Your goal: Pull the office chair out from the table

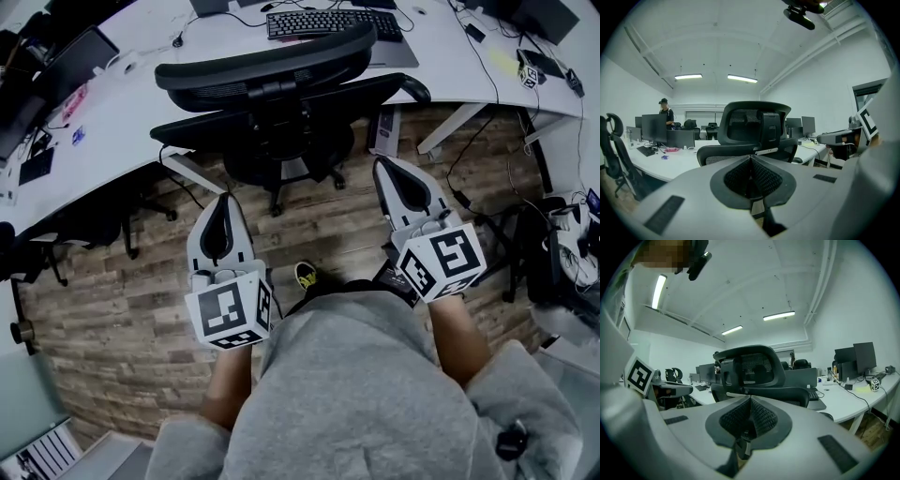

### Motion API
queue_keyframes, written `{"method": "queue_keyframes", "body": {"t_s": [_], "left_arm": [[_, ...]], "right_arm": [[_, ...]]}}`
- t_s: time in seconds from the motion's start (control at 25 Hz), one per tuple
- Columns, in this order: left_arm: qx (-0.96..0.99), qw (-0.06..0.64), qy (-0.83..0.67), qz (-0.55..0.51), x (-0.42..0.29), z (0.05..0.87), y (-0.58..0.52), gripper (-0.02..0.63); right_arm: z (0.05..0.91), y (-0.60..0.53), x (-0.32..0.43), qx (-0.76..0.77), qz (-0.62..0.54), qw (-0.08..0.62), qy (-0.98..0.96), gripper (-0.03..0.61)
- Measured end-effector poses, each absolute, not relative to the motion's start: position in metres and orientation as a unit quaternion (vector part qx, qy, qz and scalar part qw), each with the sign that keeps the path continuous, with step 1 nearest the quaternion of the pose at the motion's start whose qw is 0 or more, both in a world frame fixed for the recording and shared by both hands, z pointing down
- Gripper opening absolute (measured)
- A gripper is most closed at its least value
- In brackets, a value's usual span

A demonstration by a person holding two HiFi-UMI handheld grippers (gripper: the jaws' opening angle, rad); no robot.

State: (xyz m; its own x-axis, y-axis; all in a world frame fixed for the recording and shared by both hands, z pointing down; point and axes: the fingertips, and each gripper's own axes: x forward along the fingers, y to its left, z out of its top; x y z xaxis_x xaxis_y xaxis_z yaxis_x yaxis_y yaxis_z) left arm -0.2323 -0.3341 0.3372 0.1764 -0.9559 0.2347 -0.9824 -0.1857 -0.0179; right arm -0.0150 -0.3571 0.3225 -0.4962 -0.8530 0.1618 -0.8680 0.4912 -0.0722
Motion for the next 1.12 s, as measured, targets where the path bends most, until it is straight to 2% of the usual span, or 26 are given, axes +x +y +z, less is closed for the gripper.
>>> {"method": "queue_keyframes", "body": {"t_s": [0.52,1.12], "left_arm": [[0.760,0.064,-0.640,0.090,-0.256,0.336,-0.353,0.011],[0.734,0.068,-0.663,0.129,-0.263,0.344,-0.404,0.011]], "right_arm": [[0.305,-0.381,-0.017,0.504,0.026,0.073,-0.860,0.029],[0.311,-0.451,0.002,0.482,0.026,0.092,-0.871,0.029]]}}
